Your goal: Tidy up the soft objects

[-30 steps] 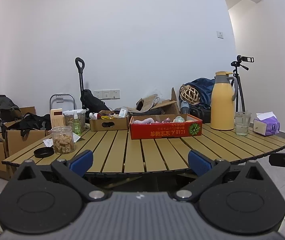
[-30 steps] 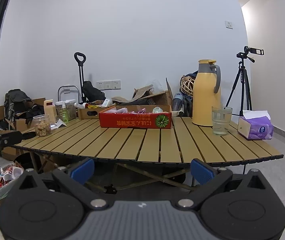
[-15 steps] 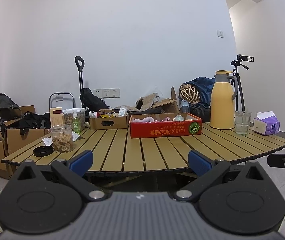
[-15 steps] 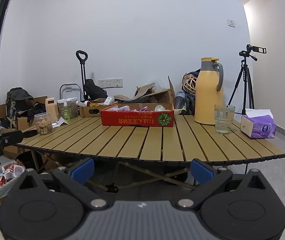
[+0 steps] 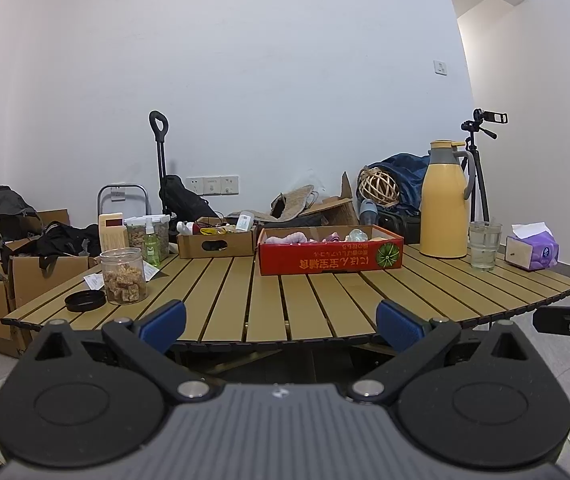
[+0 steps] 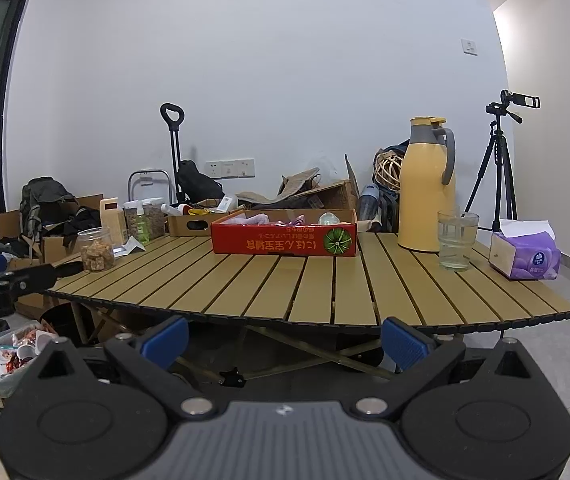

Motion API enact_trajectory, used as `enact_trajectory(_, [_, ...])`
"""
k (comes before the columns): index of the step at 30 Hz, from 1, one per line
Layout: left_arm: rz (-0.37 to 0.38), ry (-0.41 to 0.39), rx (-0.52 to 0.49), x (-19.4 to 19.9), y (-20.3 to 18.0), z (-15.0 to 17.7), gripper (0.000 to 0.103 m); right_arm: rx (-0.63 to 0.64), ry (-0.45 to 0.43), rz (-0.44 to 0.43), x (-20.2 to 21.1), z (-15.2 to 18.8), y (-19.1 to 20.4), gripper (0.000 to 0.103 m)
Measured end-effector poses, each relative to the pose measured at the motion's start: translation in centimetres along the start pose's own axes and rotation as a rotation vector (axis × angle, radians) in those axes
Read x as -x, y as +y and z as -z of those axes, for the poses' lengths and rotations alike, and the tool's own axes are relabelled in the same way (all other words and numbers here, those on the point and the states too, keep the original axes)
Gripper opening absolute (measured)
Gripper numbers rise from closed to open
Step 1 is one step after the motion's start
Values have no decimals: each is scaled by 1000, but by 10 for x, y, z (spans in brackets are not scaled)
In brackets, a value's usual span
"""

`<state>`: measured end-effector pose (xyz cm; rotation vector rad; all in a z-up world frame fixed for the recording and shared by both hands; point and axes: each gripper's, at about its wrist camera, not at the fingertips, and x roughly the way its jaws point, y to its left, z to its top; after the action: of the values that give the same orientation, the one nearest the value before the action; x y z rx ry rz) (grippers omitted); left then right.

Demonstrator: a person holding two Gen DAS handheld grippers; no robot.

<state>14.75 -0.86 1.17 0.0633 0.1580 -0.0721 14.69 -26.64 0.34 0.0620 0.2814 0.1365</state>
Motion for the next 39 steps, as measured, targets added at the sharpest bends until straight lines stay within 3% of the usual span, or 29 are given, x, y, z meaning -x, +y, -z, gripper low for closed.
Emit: enact_trajectory(39, [8,-6,4,1,3,0,103,-3,-12,-12,1,0,1,103])
